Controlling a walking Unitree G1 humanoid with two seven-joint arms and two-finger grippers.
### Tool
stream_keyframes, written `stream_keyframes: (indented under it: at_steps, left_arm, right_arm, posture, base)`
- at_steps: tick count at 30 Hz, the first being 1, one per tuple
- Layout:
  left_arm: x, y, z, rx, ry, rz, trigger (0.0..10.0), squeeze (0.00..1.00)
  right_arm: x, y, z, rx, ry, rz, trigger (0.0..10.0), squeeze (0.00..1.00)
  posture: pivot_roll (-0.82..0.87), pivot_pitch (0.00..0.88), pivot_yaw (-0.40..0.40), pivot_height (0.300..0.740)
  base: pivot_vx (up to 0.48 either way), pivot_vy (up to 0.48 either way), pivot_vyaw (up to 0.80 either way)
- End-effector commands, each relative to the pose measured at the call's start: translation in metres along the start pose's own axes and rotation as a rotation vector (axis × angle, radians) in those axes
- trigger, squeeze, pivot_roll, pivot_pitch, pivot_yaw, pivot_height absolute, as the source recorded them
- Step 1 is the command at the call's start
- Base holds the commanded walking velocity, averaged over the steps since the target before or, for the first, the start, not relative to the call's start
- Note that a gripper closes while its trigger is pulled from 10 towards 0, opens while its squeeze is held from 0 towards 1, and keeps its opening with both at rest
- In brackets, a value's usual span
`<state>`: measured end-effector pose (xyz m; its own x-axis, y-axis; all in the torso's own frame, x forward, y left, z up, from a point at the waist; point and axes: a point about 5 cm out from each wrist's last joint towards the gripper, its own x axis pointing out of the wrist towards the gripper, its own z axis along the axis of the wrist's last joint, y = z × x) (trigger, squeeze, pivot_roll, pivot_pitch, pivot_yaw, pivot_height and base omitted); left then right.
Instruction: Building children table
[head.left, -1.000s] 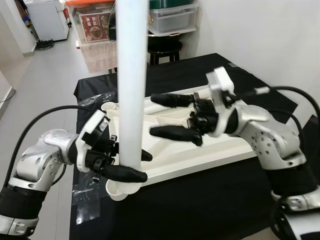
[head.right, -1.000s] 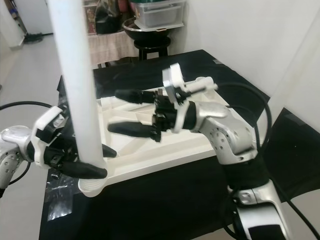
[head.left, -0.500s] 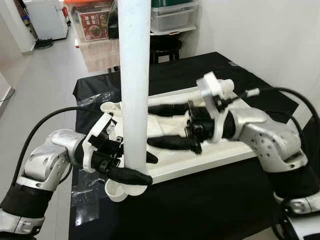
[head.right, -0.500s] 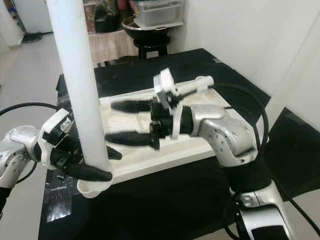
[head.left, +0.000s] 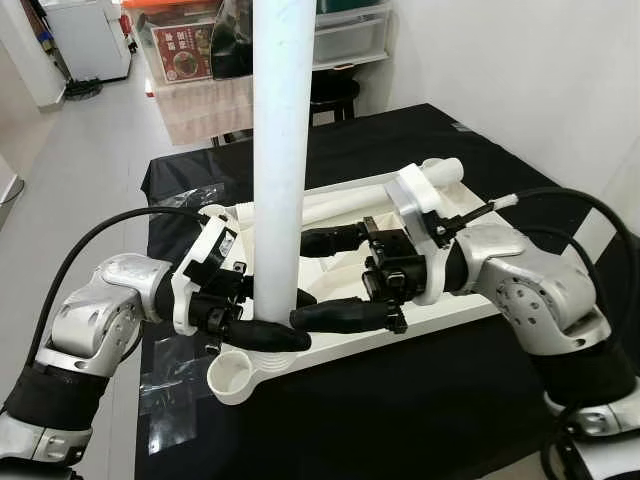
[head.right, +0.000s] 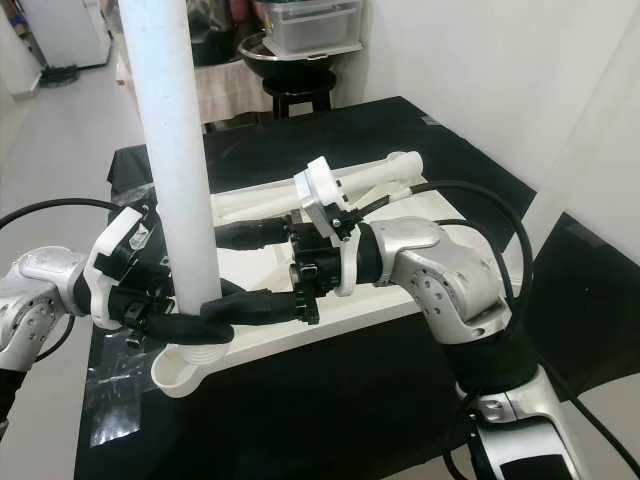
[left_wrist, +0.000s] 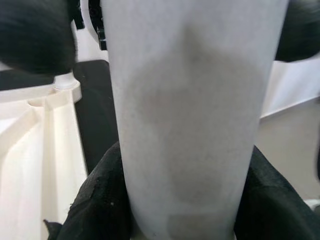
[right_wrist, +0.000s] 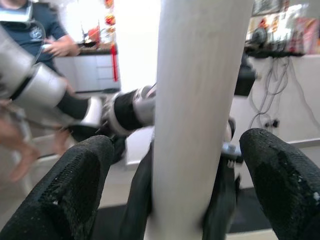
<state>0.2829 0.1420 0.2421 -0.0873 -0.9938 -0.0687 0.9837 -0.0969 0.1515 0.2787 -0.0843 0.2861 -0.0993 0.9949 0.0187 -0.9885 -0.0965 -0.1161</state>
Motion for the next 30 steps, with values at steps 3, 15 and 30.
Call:
stream_keyframes:
  at_steps: [3,15,30]
  left_arm:
    - [0.004,0.004,-0.002,0.017,0.016,0.016,10.0,0.0]
    - [0.015,0.004,-0.005,0.026,0.001,0.016,10.0,0.0]
    - [0.012,0.009,-0.004,0.027,0.008,0.06,10.0,1.0]
  right_arm:
    - [0.013,0.0,0.001,-0.017,0.023,-0.008,10.0,0.0]
    - [0.02,-0.007,-0.003,0.001,0.034,-0.062,0.0,0.0]
    - [0.011,-0.018,-0.011,0.003,0.087,-0.167,0.0,0.0]
  posture:
    - [-0.13,0.084,0.035,0.74]
    - [-0.13,0.077,0.03,0.74]
    - [-0.12,0.072,0.035,0.74]
  base:
    - [0.0,0.0,0.0]
    - [0.0,0.0,0.0]
    - [0.0,0.0,0.0]
